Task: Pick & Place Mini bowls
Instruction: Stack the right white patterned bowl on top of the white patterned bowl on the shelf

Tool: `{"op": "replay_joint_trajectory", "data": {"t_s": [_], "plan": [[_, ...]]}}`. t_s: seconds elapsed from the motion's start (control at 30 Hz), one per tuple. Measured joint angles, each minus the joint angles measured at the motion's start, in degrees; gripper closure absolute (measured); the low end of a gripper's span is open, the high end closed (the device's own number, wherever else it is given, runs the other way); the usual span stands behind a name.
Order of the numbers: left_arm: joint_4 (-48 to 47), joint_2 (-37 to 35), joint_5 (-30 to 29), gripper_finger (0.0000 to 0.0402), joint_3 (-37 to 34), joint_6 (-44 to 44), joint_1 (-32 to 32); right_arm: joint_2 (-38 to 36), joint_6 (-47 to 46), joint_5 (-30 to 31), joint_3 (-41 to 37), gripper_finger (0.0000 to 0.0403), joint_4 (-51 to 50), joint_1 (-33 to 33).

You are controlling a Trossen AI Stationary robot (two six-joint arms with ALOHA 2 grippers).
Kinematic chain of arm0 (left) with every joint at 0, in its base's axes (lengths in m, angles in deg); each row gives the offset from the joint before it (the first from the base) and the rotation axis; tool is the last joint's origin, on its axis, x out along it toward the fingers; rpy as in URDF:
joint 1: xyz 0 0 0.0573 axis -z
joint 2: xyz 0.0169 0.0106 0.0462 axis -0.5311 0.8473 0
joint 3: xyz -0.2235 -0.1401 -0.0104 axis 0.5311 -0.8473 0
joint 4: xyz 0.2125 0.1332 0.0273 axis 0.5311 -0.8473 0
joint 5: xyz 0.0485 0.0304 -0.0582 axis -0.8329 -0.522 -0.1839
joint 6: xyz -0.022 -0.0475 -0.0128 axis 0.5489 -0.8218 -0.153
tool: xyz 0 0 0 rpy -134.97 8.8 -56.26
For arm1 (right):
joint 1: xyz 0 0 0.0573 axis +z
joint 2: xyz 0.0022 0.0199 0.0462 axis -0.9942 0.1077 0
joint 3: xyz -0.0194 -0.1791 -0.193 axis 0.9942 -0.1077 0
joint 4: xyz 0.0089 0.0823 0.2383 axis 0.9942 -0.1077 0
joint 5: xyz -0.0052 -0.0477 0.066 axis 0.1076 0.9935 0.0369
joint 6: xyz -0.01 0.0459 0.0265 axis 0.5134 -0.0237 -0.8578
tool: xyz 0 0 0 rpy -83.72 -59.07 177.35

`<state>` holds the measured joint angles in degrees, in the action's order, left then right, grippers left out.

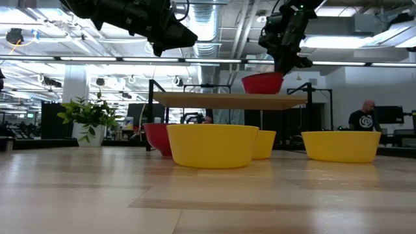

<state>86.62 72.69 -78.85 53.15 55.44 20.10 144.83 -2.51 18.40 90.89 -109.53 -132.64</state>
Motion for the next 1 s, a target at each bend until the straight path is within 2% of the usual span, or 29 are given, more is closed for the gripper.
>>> {"op": "replay_joint_trajectory", "data": {"t_s": [0.77, 1.0], "plan": [[0.0, 0.0, 0.0, 0.0293, 0.0, 0.0, 0.0, 0.0, 1.4, 0.8, 0.0, 0.0352, 0.4, 0.1], [0.0, 0.0, 0.0, 0.0293, 0.0, 0.0, 0.0, 0.0, 2.4, -2.0, 0.0, 0.0358, -0.5, 0.1]]}}
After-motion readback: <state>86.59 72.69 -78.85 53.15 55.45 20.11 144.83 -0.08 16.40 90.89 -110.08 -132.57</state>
